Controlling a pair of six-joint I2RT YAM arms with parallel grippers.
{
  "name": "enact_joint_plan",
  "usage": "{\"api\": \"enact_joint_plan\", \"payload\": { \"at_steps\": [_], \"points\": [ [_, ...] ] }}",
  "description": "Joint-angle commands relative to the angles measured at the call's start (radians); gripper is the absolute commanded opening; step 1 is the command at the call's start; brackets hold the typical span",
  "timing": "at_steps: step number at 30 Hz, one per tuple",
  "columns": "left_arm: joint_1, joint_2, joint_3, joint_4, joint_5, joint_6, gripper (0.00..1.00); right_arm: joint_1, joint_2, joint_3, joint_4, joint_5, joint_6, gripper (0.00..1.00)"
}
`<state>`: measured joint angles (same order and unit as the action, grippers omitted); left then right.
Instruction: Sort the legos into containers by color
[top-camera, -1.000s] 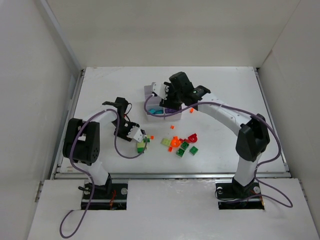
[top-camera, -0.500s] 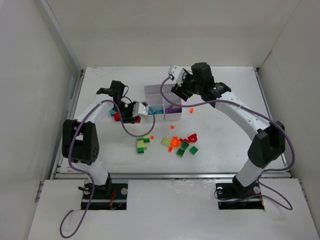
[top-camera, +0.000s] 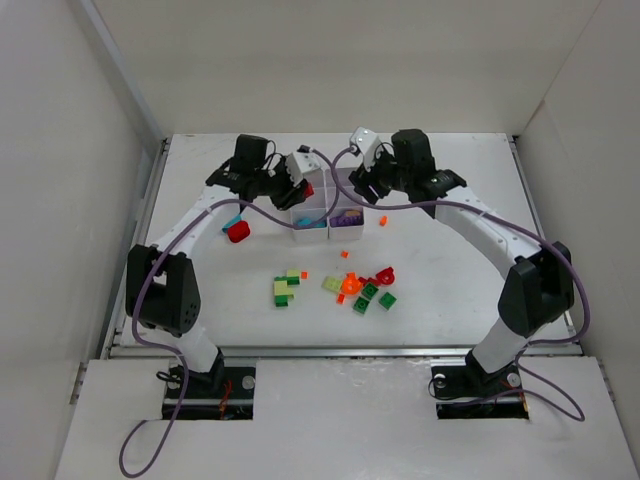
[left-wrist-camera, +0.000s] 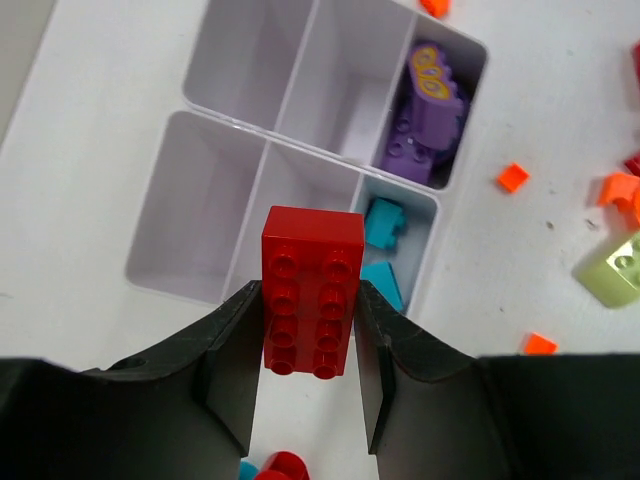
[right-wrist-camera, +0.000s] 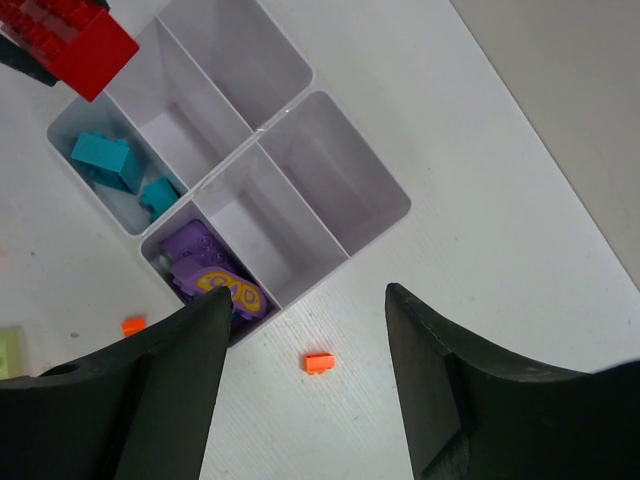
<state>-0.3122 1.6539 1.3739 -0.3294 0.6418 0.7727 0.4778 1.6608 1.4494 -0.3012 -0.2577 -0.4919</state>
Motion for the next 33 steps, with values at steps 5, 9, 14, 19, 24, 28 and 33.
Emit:
{"api": "enact_joint_plan", "payload": {
  "at_steps": [5,9,14,19,24,28,33],
  "points": [
    [-0.054,0.015,-0.013,0.155,-0.155,-0.052,0.02,-0.025,-0.033,-0.023,0.066,-0.02,0.041,0.68],
    [-0.079,0.035,-0.033,0.167,-0.168,-0.039,0.12,-0.025,-0.042,-0.023,0.066,-0.02,0.041,0.68],
    [-0.088,0.035,-0.042,0.178,-0.197,-0.029,0.25,-0.044,-0.042,-0.023,0.066,-0.02,0.041,0.68],
    [-0.088,0.035,-0.053,0.197,-0.22,-0.019,0.49,-0.044,-0.052,-0.023,0.066,-0.029,0.041,0.68],
    [-0.088,0.035,-0.053,0.207,-0.241,-0.019,0.67,-0.044,-0.052,-0.023,0.066,-0.038,0.041,0.68],
    [-0.088,0.026,-0.02,0.185,-0.251,-0.068,0.67,-0.044,-0.052,-0.023,0.066,-0.038,0.041,0.68],
    [-0.025,-0.034,0.05,0.073,-0.241,-0.125,0.57,-0.044,-0.061,-0.032,0.047,-0.049,0.05,0.68]
  ]
}}
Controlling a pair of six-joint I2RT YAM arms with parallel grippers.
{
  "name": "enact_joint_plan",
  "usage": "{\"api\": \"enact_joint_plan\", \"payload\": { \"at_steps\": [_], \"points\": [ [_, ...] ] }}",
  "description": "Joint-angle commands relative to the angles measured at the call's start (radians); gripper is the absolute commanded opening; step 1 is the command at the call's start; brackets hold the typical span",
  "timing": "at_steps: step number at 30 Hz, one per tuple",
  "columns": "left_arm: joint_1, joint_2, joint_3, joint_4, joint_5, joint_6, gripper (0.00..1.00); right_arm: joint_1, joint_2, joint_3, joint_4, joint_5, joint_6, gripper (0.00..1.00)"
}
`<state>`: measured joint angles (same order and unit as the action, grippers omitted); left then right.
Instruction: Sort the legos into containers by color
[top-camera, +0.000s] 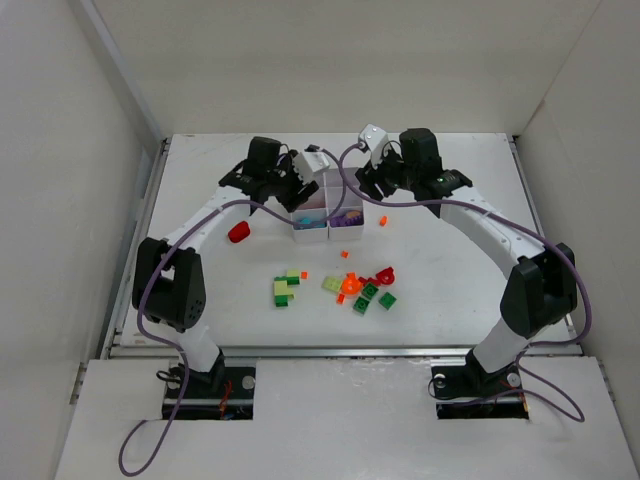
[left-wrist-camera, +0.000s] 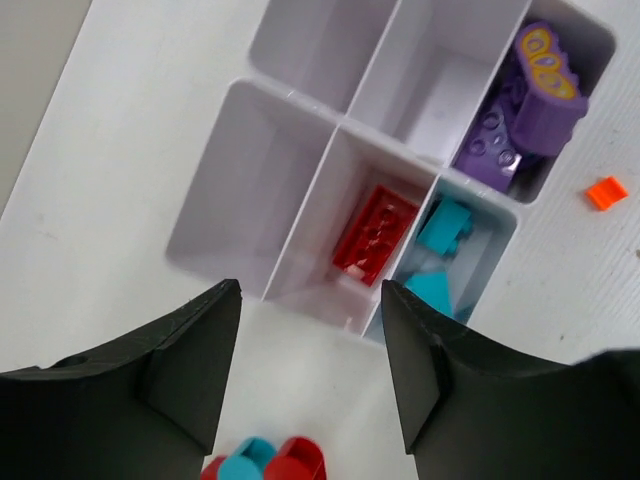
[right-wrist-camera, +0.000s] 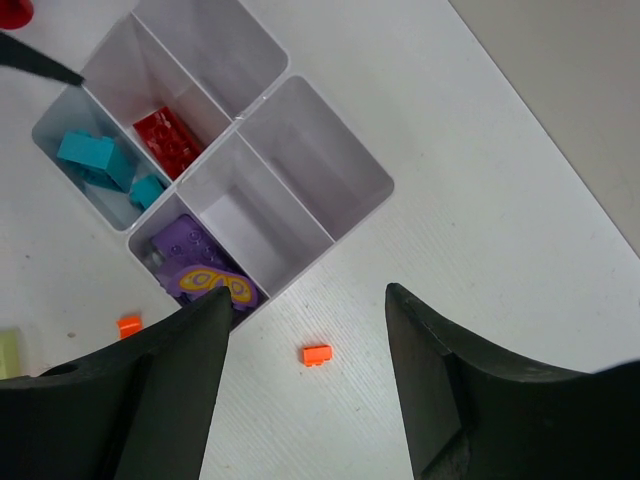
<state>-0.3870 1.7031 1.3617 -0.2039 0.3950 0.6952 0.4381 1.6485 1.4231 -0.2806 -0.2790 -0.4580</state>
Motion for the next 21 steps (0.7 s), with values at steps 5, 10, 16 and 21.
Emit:
{"api": "enact_joint_plan", "payload": {
  "at_steps": [5,10,16,21],
  "points": [
    [0.254,-0.241,-0.028,-0.26,0.142,0.359,0.51,0.017,-0.058,-0.006,0.026,-0.028,0.025,0.68],
    [0.301,-0.208,-0.102,-0.61,0.035,0.941,0.69,0.037,-0.035,0.02,0.035,-0.065,0.025,0.68],
    [0.327,-0.001,-0.017,-0.635,0.007,0.896,0.73,0.068,-0.01,0.043,0.035,-0.085,0.025,0.68],
    [0.37,0.059,0.022,-0.661,0.002,1.132,0.74,0.068,-0.019,0.011,0.035,-0.094,0.025,0.7]
  ]
}}
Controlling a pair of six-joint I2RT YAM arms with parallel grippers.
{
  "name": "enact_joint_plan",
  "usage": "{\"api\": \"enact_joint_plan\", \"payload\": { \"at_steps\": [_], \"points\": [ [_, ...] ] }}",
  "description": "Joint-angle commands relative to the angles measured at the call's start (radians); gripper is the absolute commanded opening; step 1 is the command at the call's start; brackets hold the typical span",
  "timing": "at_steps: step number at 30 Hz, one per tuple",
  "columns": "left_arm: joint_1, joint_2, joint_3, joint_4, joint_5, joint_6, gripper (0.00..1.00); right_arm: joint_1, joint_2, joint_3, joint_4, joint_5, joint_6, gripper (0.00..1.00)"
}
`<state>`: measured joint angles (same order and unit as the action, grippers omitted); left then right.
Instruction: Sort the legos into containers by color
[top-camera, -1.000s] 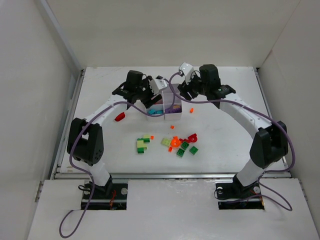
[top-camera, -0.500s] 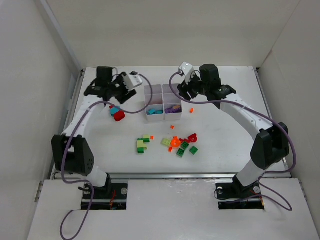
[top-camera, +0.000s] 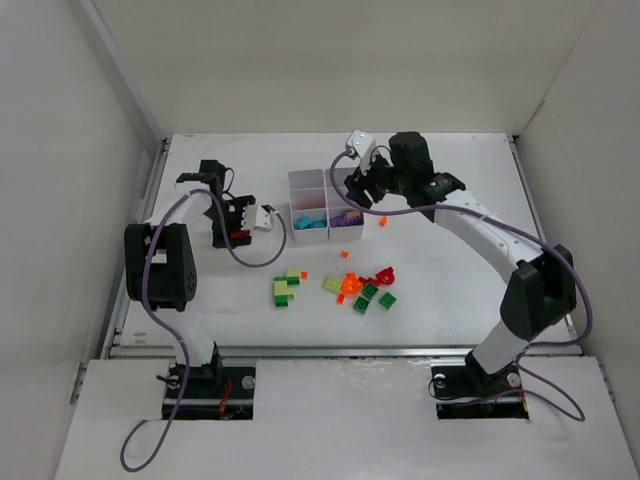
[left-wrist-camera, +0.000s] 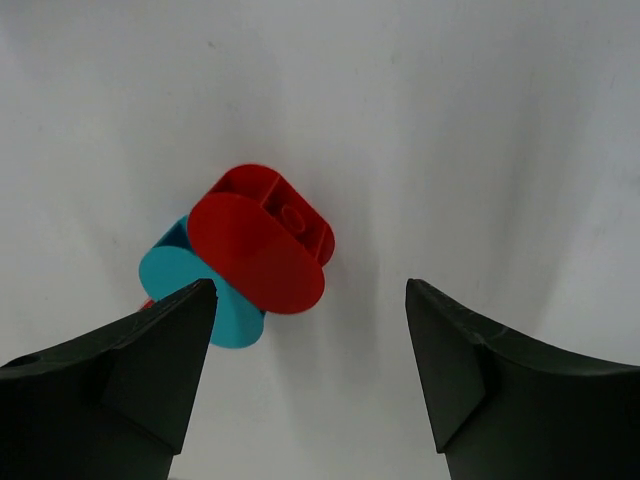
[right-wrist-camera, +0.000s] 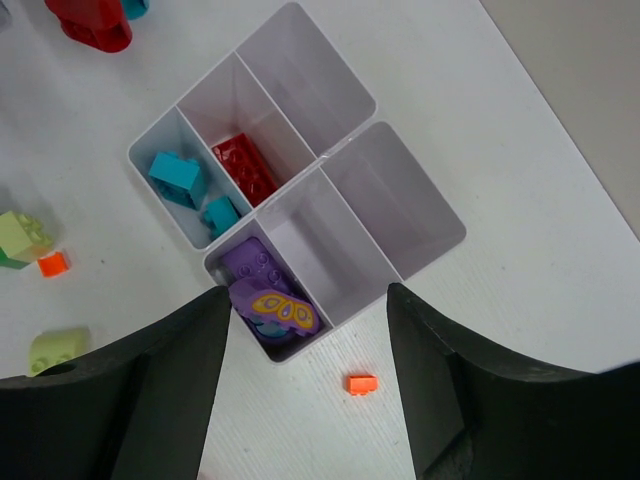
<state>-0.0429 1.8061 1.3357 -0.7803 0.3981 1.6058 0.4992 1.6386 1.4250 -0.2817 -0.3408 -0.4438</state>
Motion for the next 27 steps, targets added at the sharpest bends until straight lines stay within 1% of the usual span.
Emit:
{"api": "enact_joint_plan", "payload": {
  "at_steps": [1,3,5,8,11,12,15,18,24,27],
  "points": [
    [0.037,-0.044,0.037,-0.095,-0.045,0.283,0.74,0.007,0.0,0.009,0.036,-0.032,0.011,0.7],
    [0.037,-0.044,0.026,-0.096,-0.083,0.373,0.74,0.007,0.009,0.009,0.036,-0.032,0.011,0.7],
    [0.037,-0.004,0.037,-0.096,-0.093,0.419,0.75,0.007,0.019,0.009,0.036,-0.041,0.011,0.7],
    [0.037,0.05,0.098,-0.096,-0.093,0.443,0.76,0.007,0.041,0.028,0.027,-0.041,0.011,0.7],
    [0.037,0.074,0.099,-0.088,-0.131,0.508,0.78,0.007,0.067,0.052,0.016,-0.05,0.011,0.7],
    [0.037,0.075,0.089,-0.071,-0.131,0.519,0.79,0.007,0.067,0.064,0.016,-0.059,0.011,0.7],
    [0.037,0.075,0.046,-0.001,-0.131,0.54,0.79,0.007,0.107,0.103,-0.007,-0.069,0.011,0.7],
    [0.037,0.084,0.028,0.0,-0.156,0.571,0.8,0.007,0.119,0.124,-0.02,-0.078,0.011,0.7],
    [0.037,0.114,0.042,0.052,-0.128,0.585,0.82,0.007,0.148,0.159,-0.054,-0.087,0.011,0.7],
    [0.028,0.124,0.054,0.061,-0.119,0.585,0.84,0.007,0.159,0.172,-0.063,-0.096,0.011,0.7]
  ]
}}
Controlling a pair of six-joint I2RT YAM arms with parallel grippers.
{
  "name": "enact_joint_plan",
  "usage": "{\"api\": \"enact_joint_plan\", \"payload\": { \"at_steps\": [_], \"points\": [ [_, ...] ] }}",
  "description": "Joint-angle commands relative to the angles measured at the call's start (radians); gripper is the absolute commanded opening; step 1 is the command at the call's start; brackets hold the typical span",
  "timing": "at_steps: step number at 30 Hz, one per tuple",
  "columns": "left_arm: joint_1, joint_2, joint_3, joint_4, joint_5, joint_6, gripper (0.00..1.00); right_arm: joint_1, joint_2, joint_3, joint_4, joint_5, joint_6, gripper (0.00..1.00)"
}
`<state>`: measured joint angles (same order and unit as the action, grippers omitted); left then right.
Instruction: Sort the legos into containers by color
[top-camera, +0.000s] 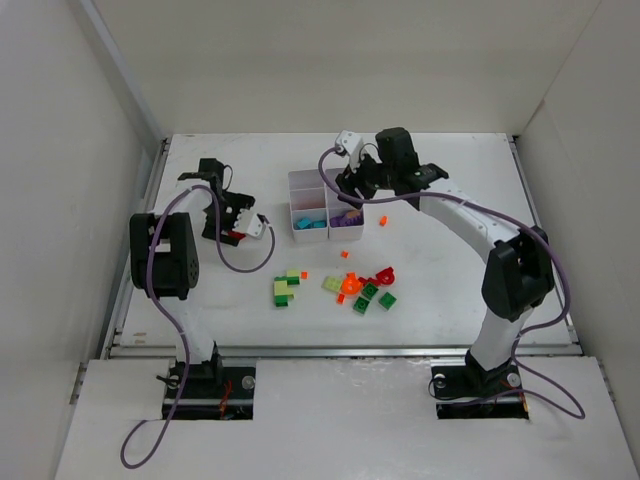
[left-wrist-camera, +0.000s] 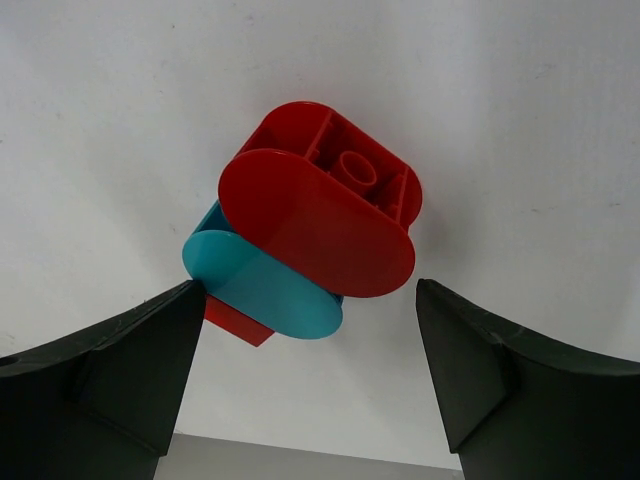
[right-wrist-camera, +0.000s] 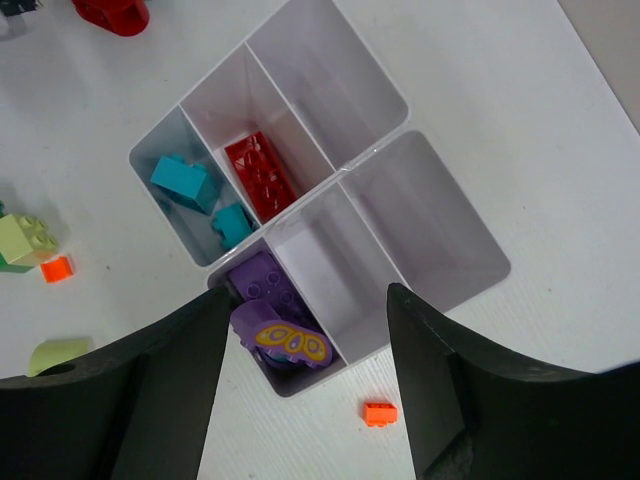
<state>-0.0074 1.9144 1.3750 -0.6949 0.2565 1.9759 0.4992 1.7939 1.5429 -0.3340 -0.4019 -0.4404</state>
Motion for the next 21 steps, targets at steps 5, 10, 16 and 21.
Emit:
{"api": "enact_joint_plan", "payload": {
  "at_steps": [5,10,16,21],
  "points": [
    [-0.008,0.015,0.024,-0.015,0.043,0.204,0.85,0.007,0.004,0.054,-0.011,-0.035,0.008,0.7],
    [-0.008,0.025,0.013,0.018,0.075,0.204,0.99,0.016,0.013,0.066,-0.03,-0.035,0.008,0.7],
    [-0.017,0.025,0.013,0.049,0.093,0.222,1.0,0.025,0.013,0.066,-0.04,-0.035,0.008,0.7],
    [-0.037,0.034,0.013,0.015,0.093,0.221,0.91,0.025,0.022,0.066,-0.04,-0.035,0.008,0.7]
  ]
}}
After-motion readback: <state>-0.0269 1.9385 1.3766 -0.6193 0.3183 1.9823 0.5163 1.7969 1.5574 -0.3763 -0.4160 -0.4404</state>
